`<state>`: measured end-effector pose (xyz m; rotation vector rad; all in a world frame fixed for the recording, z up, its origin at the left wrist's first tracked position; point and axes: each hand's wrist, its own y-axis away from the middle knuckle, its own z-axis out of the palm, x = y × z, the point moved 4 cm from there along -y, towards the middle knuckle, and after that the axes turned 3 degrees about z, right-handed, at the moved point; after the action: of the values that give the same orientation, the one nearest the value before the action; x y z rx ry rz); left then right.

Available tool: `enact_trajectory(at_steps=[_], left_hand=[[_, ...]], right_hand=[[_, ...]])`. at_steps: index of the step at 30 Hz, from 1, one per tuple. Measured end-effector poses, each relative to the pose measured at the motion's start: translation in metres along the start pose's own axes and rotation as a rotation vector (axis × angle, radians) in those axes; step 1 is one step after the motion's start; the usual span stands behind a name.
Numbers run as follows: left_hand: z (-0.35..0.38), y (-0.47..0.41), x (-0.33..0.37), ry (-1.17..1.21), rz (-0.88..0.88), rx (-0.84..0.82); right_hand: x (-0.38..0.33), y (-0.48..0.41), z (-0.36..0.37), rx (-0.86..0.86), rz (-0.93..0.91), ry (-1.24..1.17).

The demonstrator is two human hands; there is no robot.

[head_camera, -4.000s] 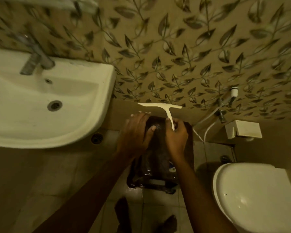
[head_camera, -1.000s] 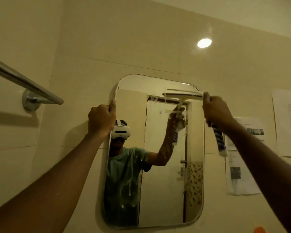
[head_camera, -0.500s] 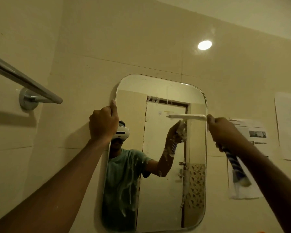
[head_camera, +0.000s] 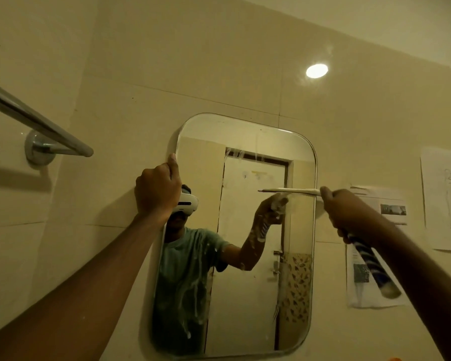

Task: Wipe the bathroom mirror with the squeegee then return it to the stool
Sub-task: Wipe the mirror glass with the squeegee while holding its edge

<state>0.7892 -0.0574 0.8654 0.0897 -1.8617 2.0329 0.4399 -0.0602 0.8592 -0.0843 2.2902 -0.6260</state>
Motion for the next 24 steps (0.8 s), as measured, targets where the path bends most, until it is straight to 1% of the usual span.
enact_trajectory(at_steps=[3,6,9,11,15,18,21,24], left_hand=[[0.000,0.002,0.001,-0.011,0.003,-0.003],[-0.002,0.002,0.001,-0.020,0.006,0.006],[-0.003,0.004,-0.001,-0.028,0.004,0.017],[-0.002,0.004,-0.002,-0.011,-0.006,0.023],[-0.002,0.006,-0.001,-0.005,-0.003,0.025],[-0.003,0.005,0.001,-0.003,-0.004,0.012],[-0.004,0.006,0.002,-0.017,-0.004,0.006],[-0.004,0.005,0.001,-0.021,-0.013,0.003]], right_hand=[[-0.021,-0.009,-0.020,0.067,-0.058,0.011],[-0.058,-0.031,-0.051,0.187,-0.122,-0.094],[-0.073,-0.042,-0.052,0.211,-0.120,-0.158],[-0.065,-0.038,-0.038,0.203,-0.120,-0.159],[-0.023,-0.015,0.005,0.167,-0.105,-0.141],[0.002,0.007,0.024,0.118,-0.060,-0.161],[-0.004,0.007,0.014,0.131,-0.060,-0.103],[-0.033,-0.019,-0.021,0.242,-0.127,-0.148]])
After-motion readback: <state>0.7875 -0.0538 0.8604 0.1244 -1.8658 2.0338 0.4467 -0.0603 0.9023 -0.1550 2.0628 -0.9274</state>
